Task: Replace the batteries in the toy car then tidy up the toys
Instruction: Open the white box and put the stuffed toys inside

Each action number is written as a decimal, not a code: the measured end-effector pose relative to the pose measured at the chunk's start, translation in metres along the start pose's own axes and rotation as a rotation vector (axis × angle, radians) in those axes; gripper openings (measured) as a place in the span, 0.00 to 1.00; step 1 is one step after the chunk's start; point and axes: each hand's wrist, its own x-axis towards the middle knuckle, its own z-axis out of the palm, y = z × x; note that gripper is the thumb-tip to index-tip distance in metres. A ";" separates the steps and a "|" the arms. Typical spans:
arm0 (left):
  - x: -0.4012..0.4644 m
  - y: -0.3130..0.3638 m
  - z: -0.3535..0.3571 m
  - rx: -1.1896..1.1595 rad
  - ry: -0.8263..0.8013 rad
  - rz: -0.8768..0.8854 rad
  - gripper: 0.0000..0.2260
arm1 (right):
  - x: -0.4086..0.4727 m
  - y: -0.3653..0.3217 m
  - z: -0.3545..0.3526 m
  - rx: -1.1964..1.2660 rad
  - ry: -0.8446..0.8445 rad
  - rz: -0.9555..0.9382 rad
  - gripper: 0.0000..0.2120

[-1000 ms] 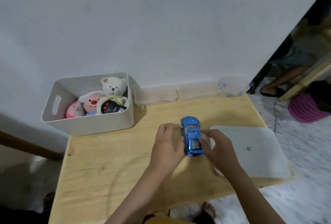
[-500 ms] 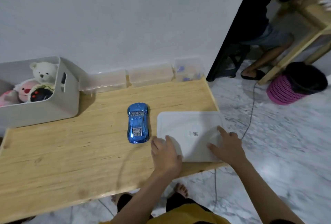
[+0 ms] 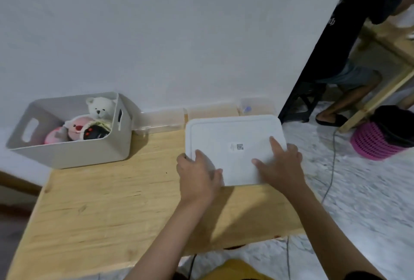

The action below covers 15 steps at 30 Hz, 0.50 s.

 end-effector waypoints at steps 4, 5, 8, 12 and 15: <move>0.029 -0.047 -0.080 0.047 0.210 -0.009 0.26 | -0.006 -0.103 0.016 0.016 0.033 -0.146 0.36; 0.036 -0.062 -0.101 0.057 0.251 -0.020 0.25 | -0.009 -0.131 0.021 0.015 0.007 -0.162 0.36; 0.056 -0.109 -0.159 0.062 0.331 -0.077 0.22 | -0.017 -0.207 0.044 0.028 -0.009 -0.264 0.34; 0.086 -0.181 -0.220 0.068 0.413 -0.117 0.20 | -0.023 -0.293 0.087 0.034 -0.036 -0.376 0.33; 0.109 -0.220 -0.250 0.117 0.387 -0.161 0.21 | -0.020 -0.339 0.117 0.007 -0.082 -0.385 0.31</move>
